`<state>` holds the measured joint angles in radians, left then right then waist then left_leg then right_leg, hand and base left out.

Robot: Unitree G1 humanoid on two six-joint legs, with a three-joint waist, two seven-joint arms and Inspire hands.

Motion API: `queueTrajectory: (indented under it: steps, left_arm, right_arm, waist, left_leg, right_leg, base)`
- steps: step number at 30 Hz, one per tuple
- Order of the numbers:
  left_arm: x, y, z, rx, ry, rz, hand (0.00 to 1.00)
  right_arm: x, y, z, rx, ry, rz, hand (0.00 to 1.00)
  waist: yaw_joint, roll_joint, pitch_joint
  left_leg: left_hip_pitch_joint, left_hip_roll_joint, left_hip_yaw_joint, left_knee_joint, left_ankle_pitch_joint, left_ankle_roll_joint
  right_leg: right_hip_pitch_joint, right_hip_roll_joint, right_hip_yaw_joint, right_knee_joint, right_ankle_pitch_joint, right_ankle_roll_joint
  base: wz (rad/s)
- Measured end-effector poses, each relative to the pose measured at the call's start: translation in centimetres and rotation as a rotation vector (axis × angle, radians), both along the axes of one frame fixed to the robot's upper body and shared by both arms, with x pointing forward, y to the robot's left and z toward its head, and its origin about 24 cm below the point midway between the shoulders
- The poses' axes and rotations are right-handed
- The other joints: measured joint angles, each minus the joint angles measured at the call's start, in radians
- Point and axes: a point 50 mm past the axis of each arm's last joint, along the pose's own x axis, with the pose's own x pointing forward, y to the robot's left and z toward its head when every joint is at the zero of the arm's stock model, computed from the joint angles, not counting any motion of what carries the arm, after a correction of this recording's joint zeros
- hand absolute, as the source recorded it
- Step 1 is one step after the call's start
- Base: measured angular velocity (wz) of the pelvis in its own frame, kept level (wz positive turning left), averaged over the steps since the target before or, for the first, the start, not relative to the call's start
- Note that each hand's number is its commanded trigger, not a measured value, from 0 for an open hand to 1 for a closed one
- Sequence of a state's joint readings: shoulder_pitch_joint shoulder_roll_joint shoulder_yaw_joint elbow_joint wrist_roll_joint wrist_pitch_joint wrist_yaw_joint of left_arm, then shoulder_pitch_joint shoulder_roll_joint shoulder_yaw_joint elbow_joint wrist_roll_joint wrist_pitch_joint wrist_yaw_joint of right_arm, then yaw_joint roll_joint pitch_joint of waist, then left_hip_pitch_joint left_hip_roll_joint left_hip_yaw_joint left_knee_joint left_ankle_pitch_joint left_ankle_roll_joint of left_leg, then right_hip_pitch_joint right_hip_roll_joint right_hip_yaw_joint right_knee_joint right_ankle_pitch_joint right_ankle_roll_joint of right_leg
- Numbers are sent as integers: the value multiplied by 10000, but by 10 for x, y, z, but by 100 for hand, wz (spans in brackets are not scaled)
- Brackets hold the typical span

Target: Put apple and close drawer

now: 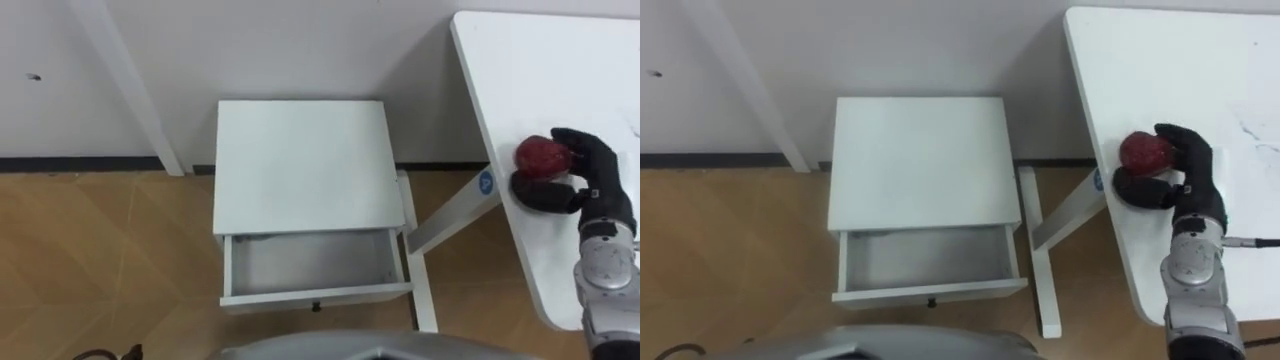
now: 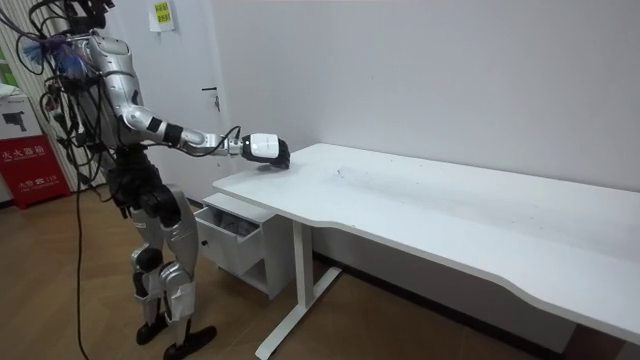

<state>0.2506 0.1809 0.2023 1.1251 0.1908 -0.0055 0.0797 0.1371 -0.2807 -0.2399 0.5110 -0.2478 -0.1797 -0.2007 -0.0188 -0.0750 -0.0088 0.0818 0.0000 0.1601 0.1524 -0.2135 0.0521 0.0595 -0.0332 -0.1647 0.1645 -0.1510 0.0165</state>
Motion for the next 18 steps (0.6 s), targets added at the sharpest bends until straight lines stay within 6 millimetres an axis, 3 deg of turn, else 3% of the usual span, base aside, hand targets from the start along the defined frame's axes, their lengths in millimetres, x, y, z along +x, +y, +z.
queueTrajectory:
  steps: [2,9,13,18]
  left_arm:
    - [-2,0,0,-2,54,-3,0]
    - [-2,-1,0,38,79,-141,0]
    - [1,-5,-2,-67,115,-509,0]
    - [18,-11,-3,-268,-185,-1050,0]
  right_arm:
    - [2,-1,3,-143,-150,-58,100]
    - [8,7,3,-191,-175,275,100]
    - [17,29,4,55,-385,1139,100]
    - [28,60,6,226,-491,2434,100]
  waist:
    - [2,62,-26]
    - [43,87,-8]
    - [108,93,1]
    - [454,119,13]
  left_leg:
    - [0,25,0,-1,-6,-24]
    - [-17,39,-3,12,1,-44]
    - [-57,30,5,-5,-1,-43]
    - [-296,33,-50,119,1,-44]
  right_leg:
    - [-3,22,-3,1,2,-4]
    - [-78,43,5,6,3,-7]
    - [-95,39,4,18,5,-8]
    - [-264,33,-27,21,29,-47]
  base:
    - [0]
    - [0]
    - [0]
    - [3]
